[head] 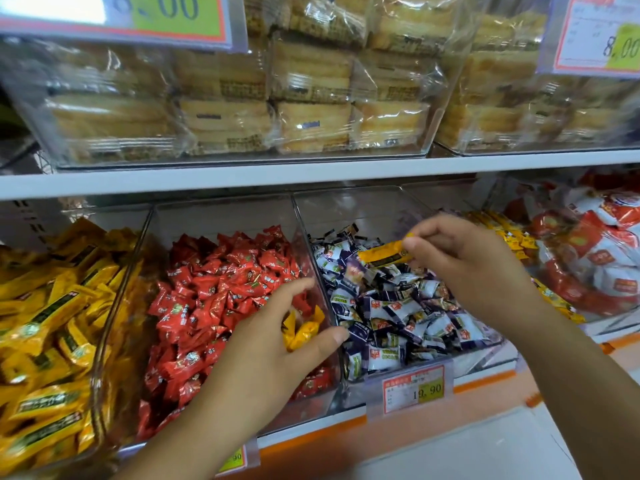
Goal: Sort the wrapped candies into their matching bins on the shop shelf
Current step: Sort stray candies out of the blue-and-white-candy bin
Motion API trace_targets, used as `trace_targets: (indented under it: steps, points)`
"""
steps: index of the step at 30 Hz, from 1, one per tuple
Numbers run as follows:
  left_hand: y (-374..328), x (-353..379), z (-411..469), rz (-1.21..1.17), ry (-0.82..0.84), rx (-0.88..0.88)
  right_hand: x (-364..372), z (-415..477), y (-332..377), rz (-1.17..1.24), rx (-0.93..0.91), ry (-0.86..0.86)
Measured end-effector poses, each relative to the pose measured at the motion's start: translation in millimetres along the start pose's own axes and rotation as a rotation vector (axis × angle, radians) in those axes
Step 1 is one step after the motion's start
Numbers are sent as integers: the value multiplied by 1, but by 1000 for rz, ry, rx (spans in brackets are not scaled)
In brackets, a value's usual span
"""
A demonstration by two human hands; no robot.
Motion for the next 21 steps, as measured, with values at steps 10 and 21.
trace_targets:
  steps: [10,21]
  points:
    - [-17,-2,-4,-77,-32,174,63,-20,38,232,-105,356]
    - [3,-11,4,-138,-81,68,25,-18,-23,-320,322,582]
Point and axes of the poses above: each hand's wrist, its own z-axis towards the middle knuckle, its own x-axis out of the palm, y = z × x, the point moved 4 cm from there along z, towards the middle knuckle, and after that the axes turned 8 degrees about y, right-handed, at the moved point
